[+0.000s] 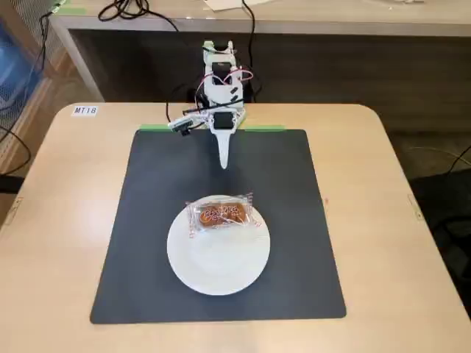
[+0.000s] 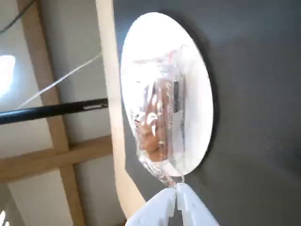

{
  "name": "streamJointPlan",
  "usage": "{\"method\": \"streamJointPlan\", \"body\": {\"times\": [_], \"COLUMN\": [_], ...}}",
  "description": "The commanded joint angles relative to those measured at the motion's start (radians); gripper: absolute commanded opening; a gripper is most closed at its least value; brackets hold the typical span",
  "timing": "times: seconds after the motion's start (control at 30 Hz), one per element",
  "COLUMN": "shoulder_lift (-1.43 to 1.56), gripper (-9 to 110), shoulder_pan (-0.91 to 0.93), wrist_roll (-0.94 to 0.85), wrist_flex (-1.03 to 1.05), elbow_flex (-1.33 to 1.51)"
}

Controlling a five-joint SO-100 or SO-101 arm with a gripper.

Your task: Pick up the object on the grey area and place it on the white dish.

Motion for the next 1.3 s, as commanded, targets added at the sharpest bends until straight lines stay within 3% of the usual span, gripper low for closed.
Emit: {"method": "streamJointPlan", "body": {"times": [0.0, 1.27], "shoulder_lift": [0.025, 0.026], "gripper": [0, 0], "shoulder_pan": [-0.002, 0.018], "wrist_roll": [-0.015, -0.028], "wrist_flex": [0.005, -0.043], "elbow_flex": [0.066, 0.164]}}
